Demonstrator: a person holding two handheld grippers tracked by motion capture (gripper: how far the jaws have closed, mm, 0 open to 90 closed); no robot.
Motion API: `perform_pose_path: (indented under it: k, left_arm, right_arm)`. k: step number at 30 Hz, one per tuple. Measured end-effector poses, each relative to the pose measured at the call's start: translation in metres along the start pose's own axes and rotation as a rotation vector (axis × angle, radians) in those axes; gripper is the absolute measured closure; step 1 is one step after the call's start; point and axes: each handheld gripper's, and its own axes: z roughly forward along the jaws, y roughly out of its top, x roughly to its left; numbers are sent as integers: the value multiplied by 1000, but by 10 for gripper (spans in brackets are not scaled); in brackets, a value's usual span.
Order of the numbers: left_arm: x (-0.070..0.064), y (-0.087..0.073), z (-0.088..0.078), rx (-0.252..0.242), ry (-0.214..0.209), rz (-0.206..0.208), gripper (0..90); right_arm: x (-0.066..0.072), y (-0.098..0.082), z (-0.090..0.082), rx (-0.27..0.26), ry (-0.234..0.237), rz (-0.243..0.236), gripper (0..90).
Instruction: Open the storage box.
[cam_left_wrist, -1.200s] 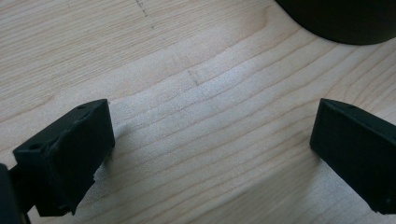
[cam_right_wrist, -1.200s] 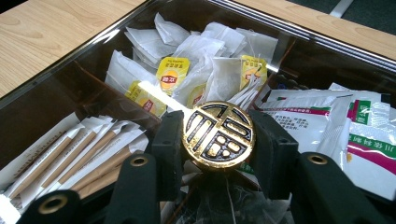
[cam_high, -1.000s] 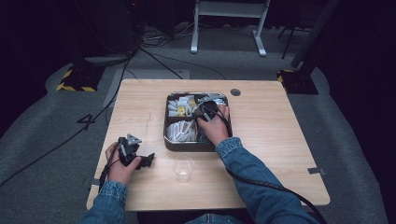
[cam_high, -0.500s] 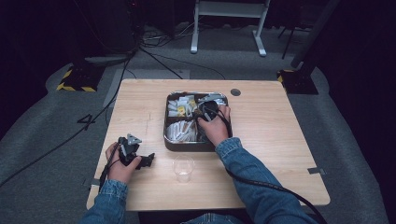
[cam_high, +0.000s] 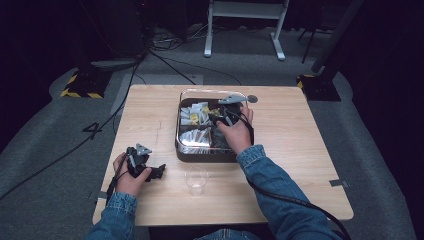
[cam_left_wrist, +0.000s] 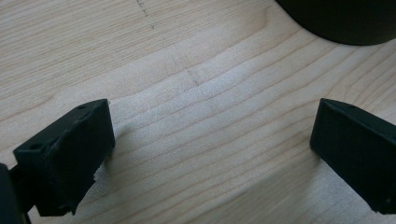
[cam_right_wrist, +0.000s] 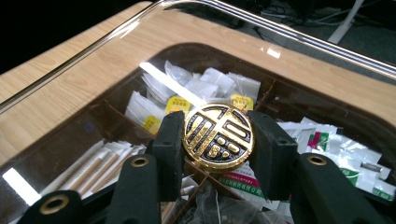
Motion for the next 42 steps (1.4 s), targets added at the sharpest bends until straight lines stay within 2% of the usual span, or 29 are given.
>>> perform_pose_path:
  k: [6,13,20,25,26,30,32,35,36,38,42]
  left_arm:
    - [0,0,0,3,-1,1,2]
    - [0,0,-1,5,-2,2,2]
    - [0,0,-1,4,-1,7,2]
    - [0,0,-1,4,-1,6,2]
    - [0,0,-1,4,-1,6,2]
    - [0,0,-1,4,-1,7,2]
    - [0,0,-1,5,-1,7,2]
    - [0,0,-1,4,-1,7,2]
    - [0,0,-1,5,0,8,2]
    - [0,0,-1,6,0,9,2]
    - [0,0,-1,5,-2,6,2]
  right_arm:
    - [2,5,-13,-36,16,-14,588]
    - [3,4,-24,-49,22,-36,588]
    - [-4,0,-41,-89,20,-36,588]
    - [-19,-5,-62,-109,15,-20,588]
    - [-19,-5,-62,-109,15,-20,588]
    - [-33,-13,-80,-131,-11,-20,588]
    - [-36,-15,-84,-126,-13,-17,588]
    - [-44,-19,-93,-125,-16,-19,588]
    - [-51,-23,-99,-119,-25,-14,589]
    - [-54,-24,-102,-119,-28,-9,588]
    - [-73,-35,-115,-121,-55,12,589]
